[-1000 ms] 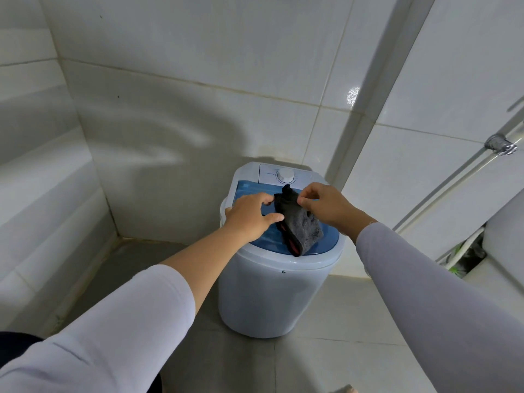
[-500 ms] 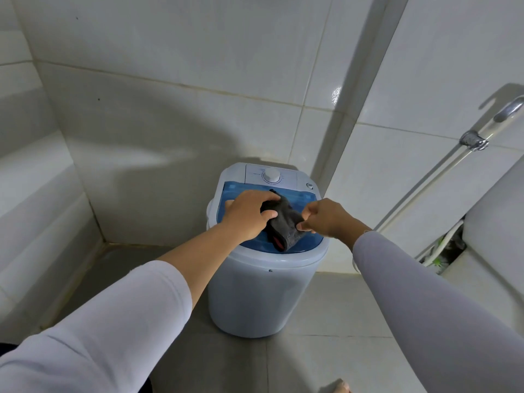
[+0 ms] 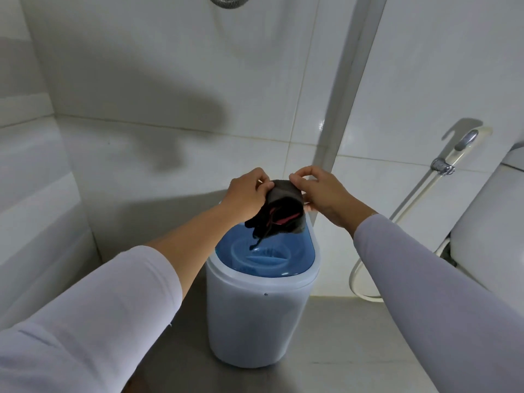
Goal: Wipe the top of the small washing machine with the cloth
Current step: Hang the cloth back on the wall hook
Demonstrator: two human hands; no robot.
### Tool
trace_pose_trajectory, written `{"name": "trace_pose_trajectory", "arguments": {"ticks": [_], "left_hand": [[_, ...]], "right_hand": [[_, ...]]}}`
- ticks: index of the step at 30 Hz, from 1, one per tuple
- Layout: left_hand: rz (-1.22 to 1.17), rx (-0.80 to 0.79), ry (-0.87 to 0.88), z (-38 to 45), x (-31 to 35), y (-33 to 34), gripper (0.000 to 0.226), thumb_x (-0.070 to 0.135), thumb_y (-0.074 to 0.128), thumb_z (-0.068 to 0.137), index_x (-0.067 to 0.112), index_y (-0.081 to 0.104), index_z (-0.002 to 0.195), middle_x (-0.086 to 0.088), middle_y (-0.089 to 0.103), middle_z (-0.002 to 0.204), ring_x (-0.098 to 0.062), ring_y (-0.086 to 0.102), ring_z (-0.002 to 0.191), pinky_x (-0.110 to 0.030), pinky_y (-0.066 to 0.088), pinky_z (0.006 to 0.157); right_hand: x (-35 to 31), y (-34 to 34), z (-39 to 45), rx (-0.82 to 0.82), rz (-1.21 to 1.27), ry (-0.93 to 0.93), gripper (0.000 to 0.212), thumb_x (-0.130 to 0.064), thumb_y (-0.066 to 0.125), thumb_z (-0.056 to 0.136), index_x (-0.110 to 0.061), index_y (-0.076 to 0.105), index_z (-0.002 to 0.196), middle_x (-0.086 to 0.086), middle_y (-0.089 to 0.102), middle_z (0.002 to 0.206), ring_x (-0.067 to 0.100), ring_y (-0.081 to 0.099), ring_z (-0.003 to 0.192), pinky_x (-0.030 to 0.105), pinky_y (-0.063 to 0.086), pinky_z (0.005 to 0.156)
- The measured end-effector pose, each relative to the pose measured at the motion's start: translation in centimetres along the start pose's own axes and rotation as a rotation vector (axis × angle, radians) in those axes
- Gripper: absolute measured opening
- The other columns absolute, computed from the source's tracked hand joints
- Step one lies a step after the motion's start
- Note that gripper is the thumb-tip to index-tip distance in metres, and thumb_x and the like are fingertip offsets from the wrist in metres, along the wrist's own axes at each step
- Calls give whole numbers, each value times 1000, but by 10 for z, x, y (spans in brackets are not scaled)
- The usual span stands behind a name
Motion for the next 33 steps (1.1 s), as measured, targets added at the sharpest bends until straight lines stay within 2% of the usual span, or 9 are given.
{"name": "trace_pose_trajectory", "arguments": {"ticks": [5,8,11,15,18,19,25,29,33], "left_hand": [[14,49,-3,-2,21,-30,19,30,38,100,15,49,96,6,50,74,-16,49,74,-20,35,57],[-38,93,-45,-5,28,-52,19,29,37,100,14,46,94,5,49,76,-17,49,78,-19,34,57],[-47,137,-75,-9,33,-74,19,29,37,100,13,46,94,-2,53,86,-20,49,83,-26,35,65],[-66,173,-124,-17,37,-95,18,27,38,99,12,47,96,-5,51,97,-21,47,87,-28,33,74],[-52,169,-160,-24,33,-104,20,29,40,98,12,49,97,-8,54,102,-21,48,88,-29,35,75],[-34,159,-165,-25,30,-106,21,30,41,98,12,51,99,-8,57,107,-20,49,89,-29,36,75],[-6,74,-69,-31,29,-121,39,47,42,96,18,66,107,2,65,119,-17,57,112,-28,42,90],[-146,-58,-45,-34,15,-125,28,45,66,82,23,60,98,6,68,103,-12,64,100,-24,45,74],[-157,-50,-33,-33,-3,-125,40,33,78,73,24,52,103,14,57,94,-8,57,90,-20,46,68]], "right_hand": [[-13,-1,-15,-90,70,19,45,-45,54,88,-11,50,116,7,62,106,20,62,84,26,48,66],[-24,-1,-24,-112,132,-54,38,-40,61,84,-15,50,111,10,60,114,26,62,102,34,54,76],[-38,-1,-32,-108,160,-117,32,-28,68,81,-19,53,107,10,60,115,26,60,107,43,55,89],[-61,4,-36,-46,46,-191,28,-16,72,79,-13,61,104,5,64,103,20,63,98,35,60,78],[-77,12,-33,9,77,-196,4,-10,62,86,-14,64,87,5,66,87,19,65,80,25,59,61],[-82,14,-31,33,85,-191,8,-10,61,86,-16,64,82,5,66,84,18,65,76,25,58,60],[-108,41,-12,51,-71,-179,7,-14,64,79,-19,69,76,-1,66,79,16,62,79,34,57,73],[-116,70,-2,-55,-79,-139,9,-8,58,84,-10,67,85,2,60,74,12,57,66,25,54,60],[-114,95,12,-171,-19,-110,16,-4,51,89,-11,62,80,4,62,77,13,60,68,23,55,58]]}}
Point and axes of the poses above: each hand's wrist, its own z-axis towards the middle knuckle, its own y-axis out of the palm, x = y × z, the point moved 7 cm from there along z, towards the middle knuckle
